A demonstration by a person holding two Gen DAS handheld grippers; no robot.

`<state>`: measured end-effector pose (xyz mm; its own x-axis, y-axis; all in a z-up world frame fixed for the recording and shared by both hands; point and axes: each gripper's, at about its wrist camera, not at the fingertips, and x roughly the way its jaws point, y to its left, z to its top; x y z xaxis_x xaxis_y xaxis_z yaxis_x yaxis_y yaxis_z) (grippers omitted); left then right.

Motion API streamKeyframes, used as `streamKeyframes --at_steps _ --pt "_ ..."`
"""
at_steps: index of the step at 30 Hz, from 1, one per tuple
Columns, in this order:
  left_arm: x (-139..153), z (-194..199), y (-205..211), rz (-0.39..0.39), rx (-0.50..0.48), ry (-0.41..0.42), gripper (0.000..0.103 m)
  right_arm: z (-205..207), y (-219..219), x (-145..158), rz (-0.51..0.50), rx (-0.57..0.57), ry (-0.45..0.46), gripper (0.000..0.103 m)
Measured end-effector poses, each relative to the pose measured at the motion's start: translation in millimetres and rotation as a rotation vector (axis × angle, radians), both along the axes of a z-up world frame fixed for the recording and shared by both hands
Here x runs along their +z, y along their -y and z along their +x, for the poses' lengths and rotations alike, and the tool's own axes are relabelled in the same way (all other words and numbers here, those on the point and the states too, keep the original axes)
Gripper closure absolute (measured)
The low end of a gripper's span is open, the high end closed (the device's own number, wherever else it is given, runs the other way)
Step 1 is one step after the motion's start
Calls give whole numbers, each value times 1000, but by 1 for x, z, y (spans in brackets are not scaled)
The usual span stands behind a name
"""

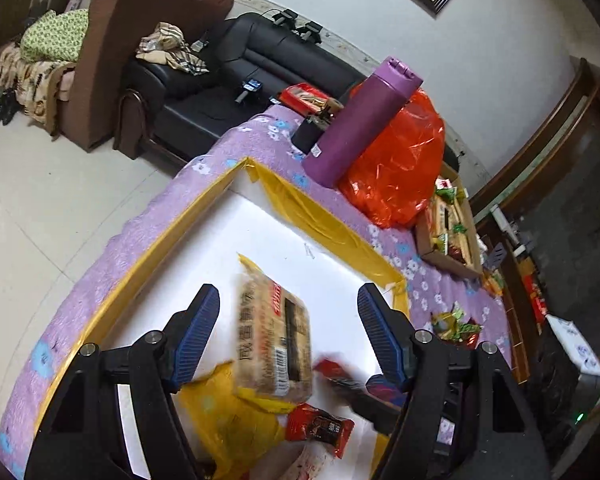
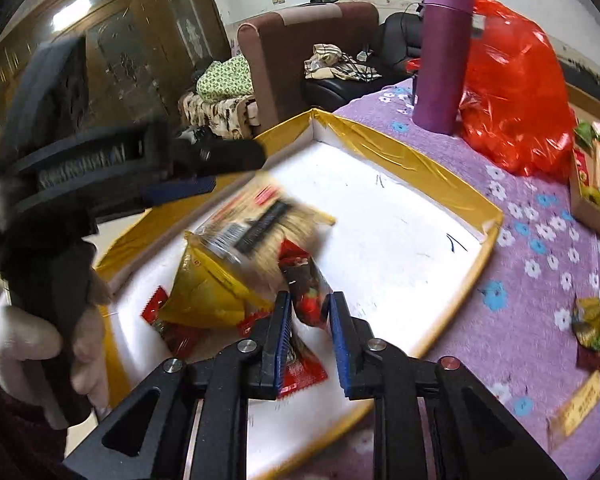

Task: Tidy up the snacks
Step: 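Release the biscuit pack into the tray with the left tool while the right tool releases its candy, then move both tools over the table and grasp the green garlic pea bag with the right tool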

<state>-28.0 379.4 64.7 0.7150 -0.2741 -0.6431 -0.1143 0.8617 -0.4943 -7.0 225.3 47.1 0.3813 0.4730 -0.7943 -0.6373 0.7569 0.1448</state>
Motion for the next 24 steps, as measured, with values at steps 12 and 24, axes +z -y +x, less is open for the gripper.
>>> streamKeyframes --at_steps 12,24 --pt "-28 -12 -3 48 106 -126 31 -38 21 1 -15 -26 65 59" --pt "-25 -47 27 87 84 -122 31 -74 58 1 94 32 -13 58"
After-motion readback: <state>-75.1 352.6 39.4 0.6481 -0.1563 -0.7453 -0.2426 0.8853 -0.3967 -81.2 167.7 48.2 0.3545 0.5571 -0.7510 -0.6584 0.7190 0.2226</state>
